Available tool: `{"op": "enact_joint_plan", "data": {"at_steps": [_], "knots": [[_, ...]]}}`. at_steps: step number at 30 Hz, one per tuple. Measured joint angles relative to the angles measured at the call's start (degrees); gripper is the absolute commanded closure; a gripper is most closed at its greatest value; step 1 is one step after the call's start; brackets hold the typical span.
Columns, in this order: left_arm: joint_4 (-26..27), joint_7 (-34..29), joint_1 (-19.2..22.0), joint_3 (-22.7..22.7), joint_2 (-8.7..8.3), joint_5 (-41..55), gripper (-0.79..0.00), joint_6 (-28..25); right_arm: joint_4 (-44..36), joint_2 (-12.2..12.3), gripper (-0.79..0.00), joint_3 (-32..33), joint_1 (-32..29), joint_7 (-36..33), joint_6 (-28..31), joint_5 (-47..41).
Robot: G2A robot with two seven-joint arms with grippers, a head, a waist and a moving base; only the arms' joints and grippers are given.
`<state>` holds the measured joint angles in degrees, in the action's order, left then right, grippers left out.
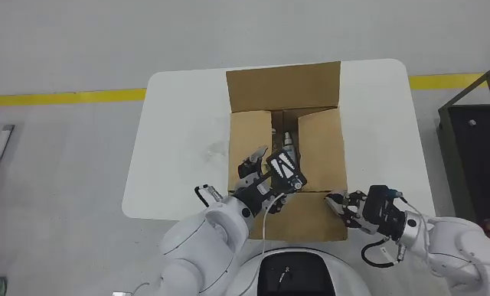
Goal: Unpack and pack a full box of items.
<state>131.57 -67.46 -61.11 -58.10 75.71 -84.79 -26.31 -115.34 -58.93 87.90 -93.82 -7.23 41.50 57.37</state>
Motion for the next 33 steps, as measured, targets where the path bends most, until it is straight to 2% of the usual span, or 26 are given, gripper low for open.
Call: {"op": "enact_joint_plan", "data": {"at_steps": [6, 11, 16, 22, 25, 29, 33], "knots": [[0.0, 0.0, 0.0, 0.0, 0.0, 0.0, -0.785, 0.0, 0.5, -0.5, 0.0, 6.7, -2.1, 11.1, -8.8, -5.8], [0.0, 0.0, 0.0, 0.0, 0.0, 0.0, -0.785, 0.0, 3.4, -0.8, 0.0, 8.7, -2.0, 10.3, -14.4, -8.5], [0.0, 0.0, 0.0, 0.0, 0.0, 0.0, -0.785, 0.0, 5.4, -0.9, 0.0, 5.9, -0.3, 7.3, -14.6, -6.9], [-3.6, 5.1, 0.3, 1.8, 0.08, -2.3, -0.785, -0.1, 8.1, -1.3, 0.0, 1.1, 1.1, 7.9, -14.0, -1.9], [-5.8, 5.6, 2.1, 3.4, 0.38, -3.7, -0.785, -0.1, 9.0, -1.5, 0.0, -0.3, 1.2, 8.4, -13.6, -0.9], [-9.7, 3.2, 6.0, 6.8, 0.88, -9.3, -0.785, -1.6, 9.5, -1.6, 0.0, -1.3, 1.0, 8.8, -12.7, 0.1], [-13.5, 2.2, 8.9, 9.1, 1.63, -12.0, -0.785, -0.1, 9.4, -1.6, 0.0, -1.4, 0.3, 9.1, -12.1, 0.2]]}}
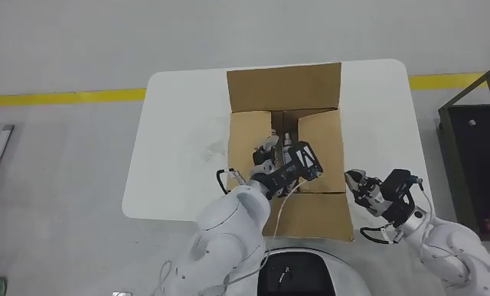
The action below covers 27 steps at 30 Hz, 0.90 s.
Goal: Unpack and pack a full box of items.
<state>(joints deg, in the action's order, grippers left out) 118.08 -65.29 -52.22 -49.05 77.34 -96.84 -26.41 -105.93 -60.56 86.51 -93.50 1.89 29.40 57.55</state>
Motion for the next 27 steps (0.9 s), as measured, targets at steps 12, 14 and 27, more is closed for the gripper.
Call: {"op": "enact_joint_plan", "data": {"at_steps": [12, 14, 27], "knots": [[-10.4, -4.8, 5.7, 3.2, 2.39, -0.4, -0.785, 3.9, -0.4, -0.1, 0.0, 1.0, -2.2, 2.6, 1.0, 0.9], [-12.2, -5.2, 6.1, 3.4, 2.63, -1.4, -0.785, 4.3, -0.6, -0.1, 0.0, 1.0, -2.5, 3.0, 1.0, 1.2], [-13.7, -8.7, 5.4, 2.2, 3.3, -5.5, 0.0, 4.0, -1.6, -0.2, 0.0, 2.0, -3.5, 4.3, 0.5, 1.4]]}}
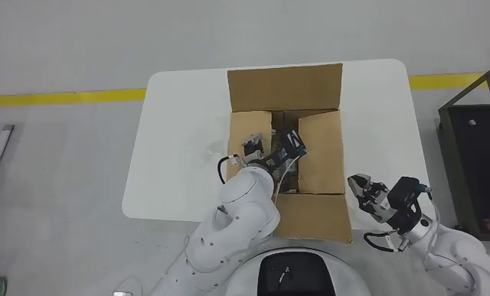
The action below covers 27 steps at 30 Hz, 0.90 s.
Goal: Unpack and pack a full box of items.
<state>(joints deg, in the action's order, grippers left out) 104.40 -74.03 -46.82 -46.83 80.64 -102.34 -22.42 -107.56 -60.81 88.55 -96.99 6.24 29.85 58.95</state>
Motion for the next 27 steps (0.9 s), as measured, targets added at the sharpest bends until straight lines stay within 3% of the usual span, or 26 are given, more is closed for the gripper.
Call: {"op": "enact_joint_plan", "data": {"at_steps": [13, 23, 25, 26, 27], "knots": [[2.3, 2.8, -2.1, -2.5, 0.67, 0.9, 0.0, 1.6, -4.8, -0.1, 0.0, 1.9, 0.1, -1.5, -0.6, -3.6], [7.8, 7.1, -6.1, -7.0, 0.83, 6.9, 0.0, 5.8, -7.4, 0.1, 0.0, 1.9, 2.3, -12.4, 1.5, -12.7], [9.0, 7.3, -6.8, -7.6, 0.79, 7.2, -0.311, 6.0, -7.3, 0.2, 0.0, 1.9, 2.6, -14.9, 0.9, -13.5], [9.7, 7.3, -7.1, -8.0, 0.75, 7.2, -0.665, 5.9, -7.1, 0.2, 0.0, 1.8, 2.9, -16.4, 0.3, -13.9], [10.2, 7.3, -7.4, -8.3, 0.72, 7.2, -0.785, 5.8, -6.9, 0.2, 0.0, 1.8, 3.1, -17.3, -0.2, -14.3]]}}
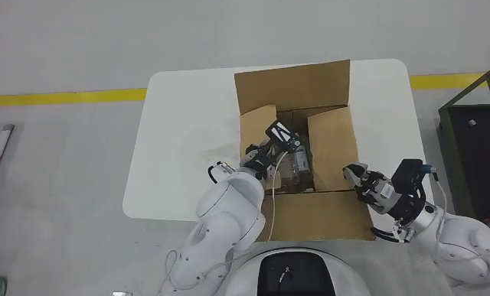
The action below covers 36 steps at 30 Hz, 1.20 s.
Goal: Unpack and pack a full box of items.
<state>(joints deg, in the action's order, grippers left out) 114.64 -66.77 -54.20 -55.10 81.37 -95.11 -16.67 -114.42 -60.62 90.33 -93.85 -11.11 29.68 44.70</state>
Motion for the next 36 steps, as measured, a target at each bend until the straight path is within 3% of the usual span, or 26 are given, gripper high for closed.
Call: {"op": "enact_joint_plan", "data": {"at_steps": [5, 18, 26, 36], "knots": [[2.7, -0.2, -0.8, -1.7, -0.22, -1.2, -0.785, -1.2, 0.4, 0.0, 0.0, -0.2, 0.9, -3.1, -1.8, -1.2], [8.3, -6.6, -2.7, -5.6, -1.26, -11.4, -0.785, -9.1, 0.2, 0.0, 0.0, 0.0, 0.4, -3.7, -1.9, -2.1], [11.0, -6.0, -5.6, -10.1, -1.72, -12.6, -0.785, -10.0, 1.4, 0.0, 0.0, 0.0, 0.3, -3.7, -2.6, -1.2], [10.6, -3.0, -8.1, -13.5, -2.12, -17.7, -0.785, -8.7, 1.6, -0.1, 0.0, -0.4, 0.1, -4.0, -3.4, -1.5]]}}
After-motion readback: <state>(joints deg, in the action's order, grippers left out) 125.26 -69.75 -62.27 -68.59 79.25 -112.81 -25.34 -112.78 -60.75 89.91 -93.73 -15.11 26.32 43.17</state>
